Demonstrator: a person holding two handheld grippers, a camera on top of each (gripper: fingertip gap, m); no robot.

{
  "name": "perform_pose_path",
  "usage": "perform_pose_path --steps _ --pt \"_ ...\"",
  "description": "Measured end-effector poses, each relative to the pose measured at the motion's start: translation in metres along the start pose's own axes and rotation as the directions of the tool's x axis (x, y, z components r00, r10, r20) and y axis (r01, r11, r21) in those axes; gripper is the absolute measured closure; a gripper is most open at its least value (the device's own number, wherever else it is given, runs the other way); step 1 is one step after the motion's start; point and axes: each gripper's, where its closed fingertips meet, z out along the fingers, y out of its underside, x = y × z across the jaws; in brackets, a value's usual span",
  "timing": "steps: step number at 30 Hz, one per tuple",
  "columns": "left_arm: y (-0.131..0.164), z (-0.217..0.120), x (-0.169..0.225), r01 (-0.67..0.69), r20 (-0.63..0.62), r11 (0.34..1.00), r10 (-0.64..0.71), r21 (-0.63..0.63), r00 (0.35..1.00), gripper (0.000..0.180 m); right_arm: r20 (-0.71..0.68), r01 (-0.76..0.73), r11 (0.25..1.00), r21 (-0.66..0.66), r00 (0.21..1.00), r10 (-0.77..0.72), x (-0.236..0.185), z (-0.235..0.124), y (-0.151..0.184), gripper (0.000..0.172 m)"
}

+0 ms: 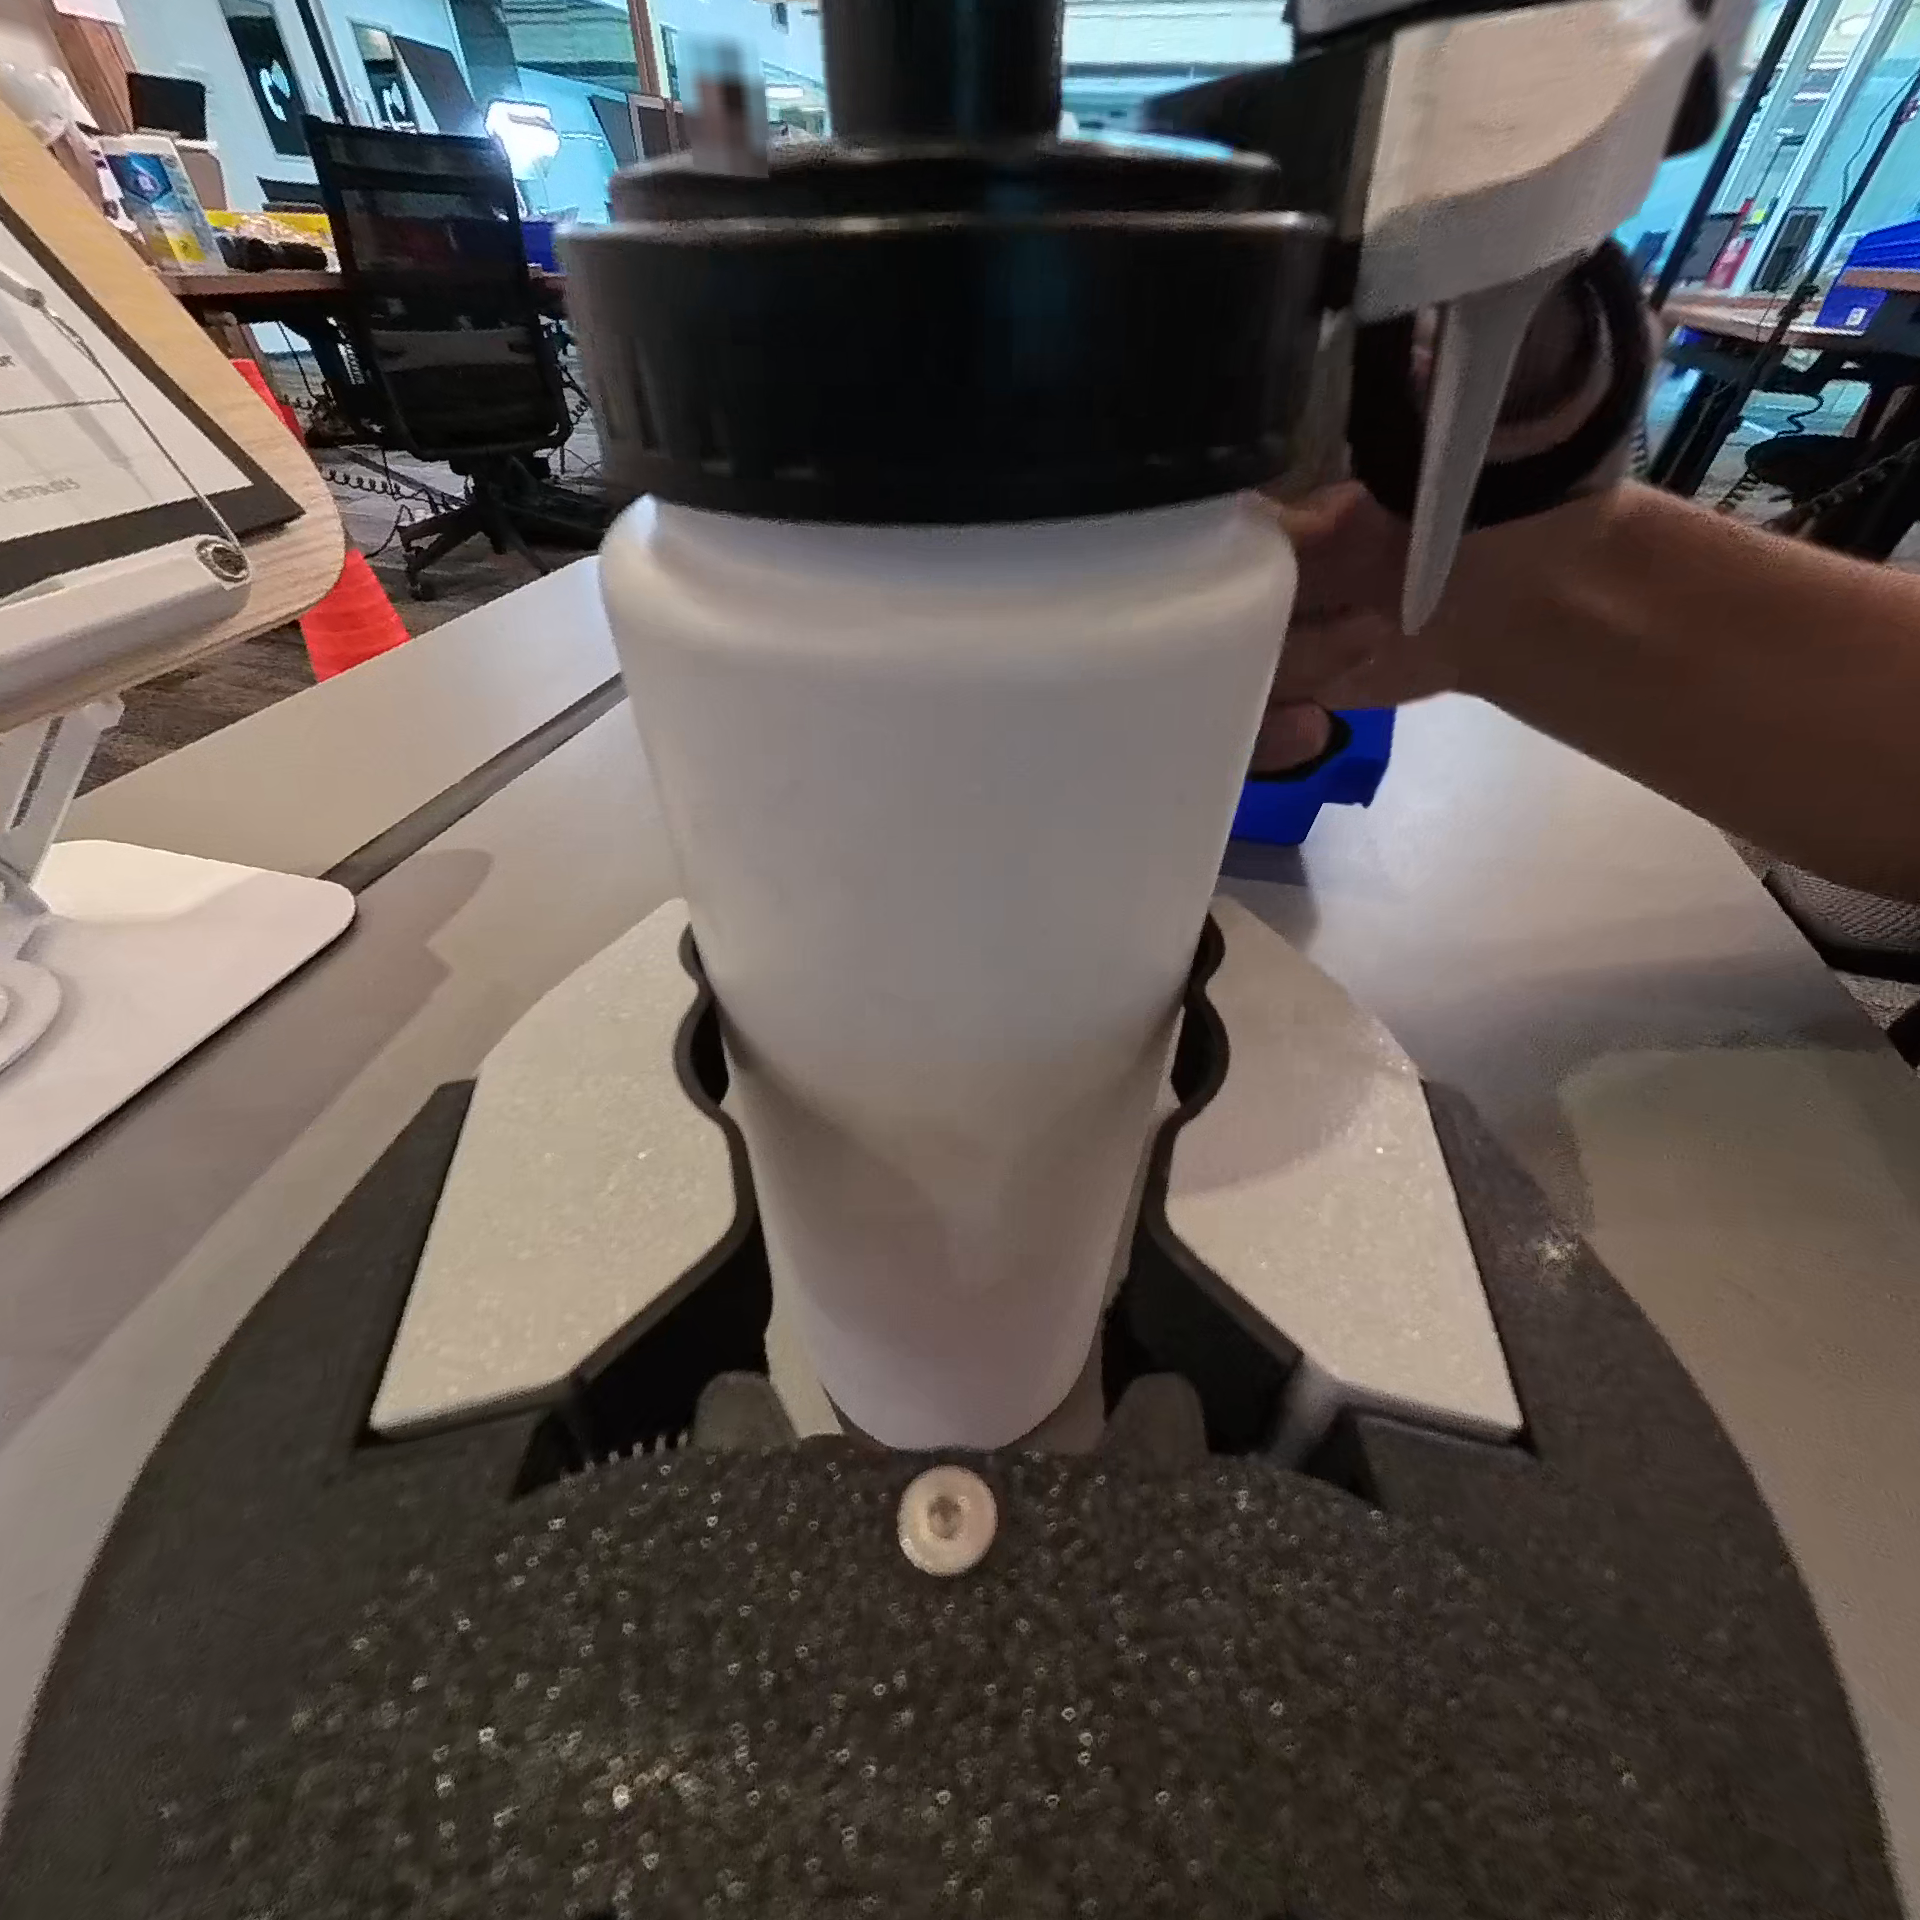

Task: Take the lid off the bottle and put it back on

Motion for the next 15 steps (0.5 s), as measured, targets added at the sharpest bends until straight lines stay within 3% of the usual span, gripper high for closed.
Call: perform_pose_path --steps 4,10,13,15 --pt "0.000 0.000 0.000 0.000 -0.001 1.000 0.000 -0.001 1.000 0.096 -0.232 0.014 0.996 0.083 0.973 0.006 0.000 0.000 0.000 0.106" --pt "0.000 -0.001 0.000 0.003 -0.003 1.000 -0.003 0.001 1.000 0.096 -0.571 0.079 0.990 0.120 0.821 0.004 0.001 0.001 0.001 0.106" --pt "0.000 -0.001 0.000 0.006 -0.006 1.000 -0.006 0.005 1.000 0.096 -0.598 0.110 0.994 0.014 0.798 -0.080 0.001 0.000 0.004 0.106" --pt "0.000 0.000 0.001 -0.005 -0.004 1.000 0.005 -0.002 1.000 0.096 -0.530 0.163 0.986 0.037 0.840 -0.119 -0.006 -0.009 -0.006 0.105"
